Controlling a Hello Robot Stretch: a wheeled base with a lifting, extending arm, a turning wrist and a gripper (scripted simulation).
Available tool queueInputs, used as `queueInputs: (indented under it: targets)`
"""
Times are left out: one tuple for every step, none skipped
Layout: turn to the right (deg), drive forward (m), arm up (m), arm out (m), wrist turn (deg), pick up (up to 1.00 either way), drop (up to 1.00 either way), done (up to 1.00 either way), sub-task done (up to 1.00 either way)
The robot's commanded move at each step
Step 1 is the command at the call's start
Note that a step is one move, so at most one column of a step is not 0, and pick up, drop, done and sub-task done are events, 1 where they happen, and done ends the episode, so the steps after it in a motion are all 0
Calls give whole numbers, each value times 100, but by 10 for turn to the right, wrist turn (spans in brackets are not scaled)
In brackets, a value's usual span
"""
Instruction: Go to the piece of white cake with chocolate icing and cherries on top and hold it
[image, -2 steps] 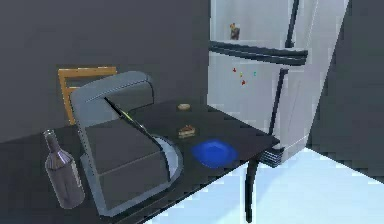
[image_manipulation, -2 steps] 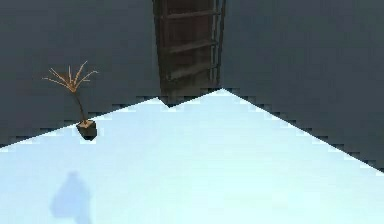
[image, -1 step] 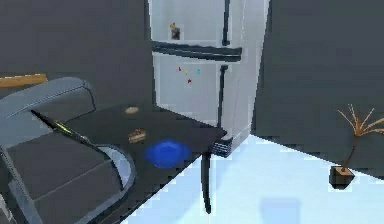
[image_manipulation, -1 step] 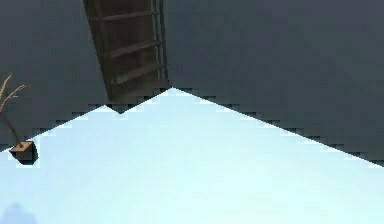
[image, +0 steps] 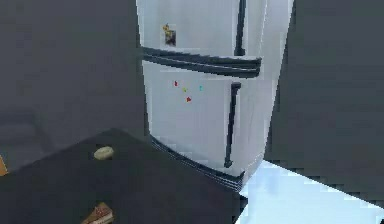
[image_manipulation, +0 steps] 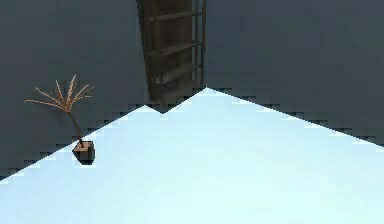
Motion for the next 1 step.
queueInputs:
  targets:
    - [-450,0,0,0,0,0,0,0,0]
